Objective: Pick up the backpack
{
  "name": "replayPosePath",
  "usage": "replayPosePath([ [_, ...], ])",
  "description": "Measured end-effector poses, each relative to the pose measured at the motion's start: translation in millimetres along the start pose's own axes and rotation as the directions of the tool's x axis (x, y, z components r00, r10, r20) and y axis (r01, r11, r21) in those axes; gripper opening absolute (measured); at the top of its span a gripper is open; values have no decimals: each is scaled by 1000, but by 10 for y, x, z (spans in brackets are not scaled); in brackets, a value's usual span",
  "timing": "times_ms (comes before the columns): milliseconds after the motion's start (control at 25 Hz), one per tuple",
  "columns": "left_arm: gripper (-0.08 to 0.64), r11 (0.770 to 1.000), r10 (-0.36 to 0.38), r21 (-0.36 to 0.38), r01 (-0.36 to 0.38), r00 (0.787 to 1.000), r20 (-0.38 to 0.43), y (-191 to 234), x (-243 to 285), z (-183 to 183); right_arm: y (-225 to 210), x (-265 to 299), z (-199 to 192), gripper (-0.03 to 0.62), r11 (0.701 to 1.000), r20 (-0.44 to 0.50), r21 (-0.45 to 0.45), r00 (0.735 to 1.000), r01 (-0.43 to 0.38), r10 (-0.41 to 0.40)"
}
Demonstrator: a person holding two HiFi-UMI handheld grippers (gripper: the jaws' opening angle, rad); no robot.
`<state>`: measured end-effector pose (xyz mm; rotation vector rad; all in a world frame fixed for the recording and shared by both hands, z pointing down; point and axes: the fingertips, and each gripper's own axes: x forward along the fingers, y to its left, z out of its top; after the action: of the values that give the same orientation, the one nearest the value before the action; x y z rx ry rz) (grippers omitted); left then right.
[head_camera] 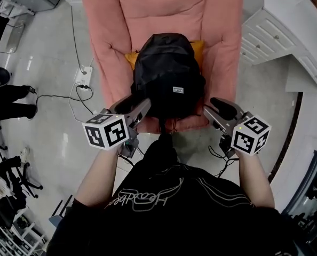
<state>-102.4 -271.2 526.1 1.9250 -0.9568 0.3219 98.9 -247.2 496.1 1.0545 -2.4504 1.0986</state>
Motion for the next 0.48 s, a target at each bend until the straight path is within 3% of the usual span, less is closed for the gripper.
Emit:
replayPosePath([
  [120,256,1000,10,-27,-10,1000,-5,187,206,46,-216,162,5,188,1000,-38,-11,999,26,-26],
  [480,288,991,133,18,-132,985,-107,797,725,-70,-810,674,-139,241,992,-151,-60,981,112,-120],
])
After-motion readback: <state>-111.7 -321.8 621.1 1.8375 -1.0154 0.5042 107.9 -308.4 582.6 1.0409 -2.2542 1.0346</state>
